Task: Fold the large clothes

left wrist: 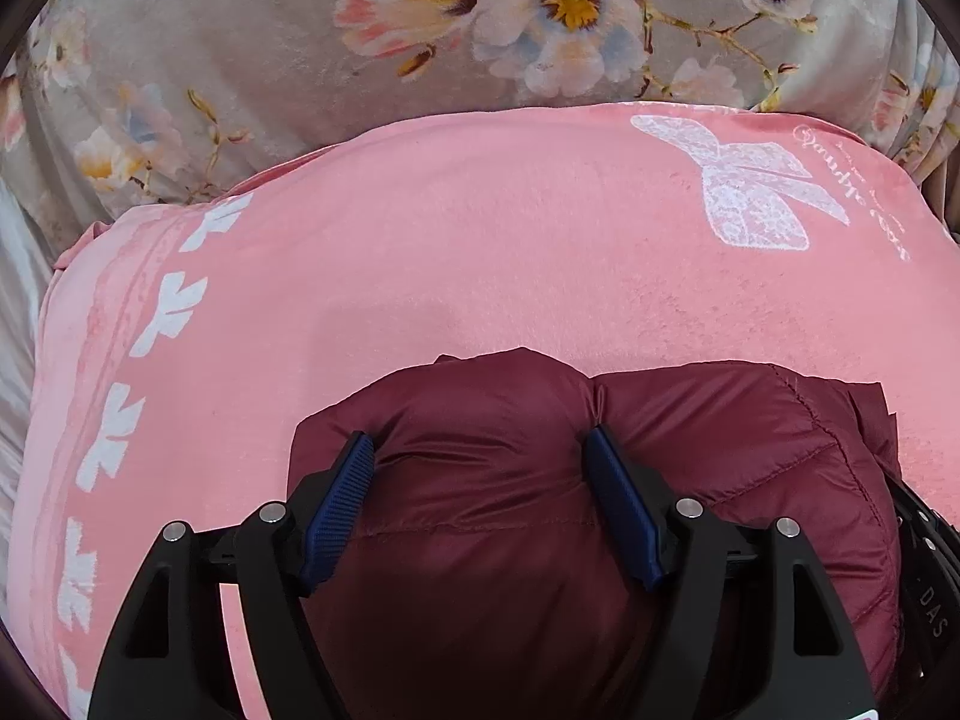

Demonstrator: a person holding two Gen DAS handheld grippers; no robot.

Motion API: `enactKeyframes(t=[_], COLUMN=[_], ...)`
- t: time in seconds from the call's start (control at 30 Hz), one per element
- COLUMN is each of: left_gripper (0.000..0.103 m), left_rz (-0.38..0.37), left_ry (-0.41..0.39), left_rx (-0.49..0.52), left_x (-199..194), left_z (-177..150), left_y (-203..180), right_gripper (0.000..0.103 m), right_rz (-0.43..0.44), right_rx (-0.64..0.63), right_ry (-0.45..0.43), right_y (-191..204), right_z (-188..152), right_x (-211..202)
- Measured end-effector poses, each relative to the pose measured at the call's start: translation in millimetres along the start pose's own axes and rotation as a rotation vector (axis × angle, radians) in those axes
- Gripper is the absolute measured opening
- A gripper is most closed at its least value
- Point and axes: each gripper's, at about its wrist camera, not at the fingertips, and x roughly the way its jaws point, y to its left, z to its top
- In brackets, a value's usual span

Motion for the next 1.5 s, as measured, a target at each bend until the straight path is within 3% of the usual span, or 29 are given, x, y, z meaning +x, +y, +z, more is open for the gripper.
enactKeyframes(t=[0.4, 0.63, 0.7, 0.77, 0.8, 0.83, 0.87, 0.9, 0.97, 1.0, 1.07, 1.1, 1.13, 1.27, 1.4, 1.5], left_gripper=[0.074, 0.075, 0.076, 0.076, 0.076, 0.076, 0.076, 0.076, 0.076, 0.076, 0.076, 0.076, 0.076, 0.076, 0.077, 0.079], left_rz=[0.021, 0.0, -0.022, -0.046, -0.061, -0.067, -0.075, -0.083, -0.089, -0.087, -0.076, -0.076, -0.082, -0.065, -0.044, -0.043], left_ry=[-0.048, -0.053, -0.048, -0.04, -0.037, -0.037, -0.039, -0.041, -0.042, -0.041, -0.026, -0.019, -0.012, -0.027, 0.018, 0.02], left_rx=[0.004, -0.017, -0.032, -0.042, -0.048, -0.057, -0.066, -0.073, -0.076, -0.071, -0.062, -0.062, -0.061, -0.039, -0.026, -0.03], left_x=[7, 6, 2, -5, -11, -17, -23, -29, -41, -45, -50, -52, -55, -63, -44, -31], left_z=[-9, -8, -6, -4, -4, -4, -4, -4, -3, -3, -3, -3, -3, -3, -8, -15], left_y=[-6, -1, 3, 9, 12, 15, 18, 20, 23, 22, 18, 17, 15, 10, 2, -2], right_gripper=[0.005, 0.011, 0.012, 0.018, 0.029, 0.052, 0.062, 0.064, 0.063, 0.056, 0.038, 0.022, 0.012, 0.008, 0.007, 0.008], right_rz=[0.008, 0.141, 0.143, 0.13, 0.129, 0.101, 0.068, 0.059, 0.073, 0.089, 0.103, 0.095, 0.107, 0.074, 0.028, 0.028], right_rx=[0.001, 0.099, 0.116, 0.116, 0.113, 0.11, 0.109, 0.102, 0.096, 0.091, 0.08, 0.063, 0.054, -0.006, 0.012, 0.011], right_ry=[-0.017, -0.023, -0.013, -0.023, -0.04, -0.066, -0.09, -0.102, -0.047, -0.013, 0.0, -0.022, -0.05, -0.138, -0.039, -0.024], right_y=[-2, -20, -22, -21, -21, -21, -21, -22, -21, -21, -18, -14, -12, -4, -17, -21], right_z=[-5, -4, -3, -4, -4, -5, -6, -7, -7, -8, -10, -9, -8, -4, -12, -21], right_x=[1, -4, -6, -14, -20, -29, -35, -39, -34, -29, -29, -38, -49, -85, -52, -42])
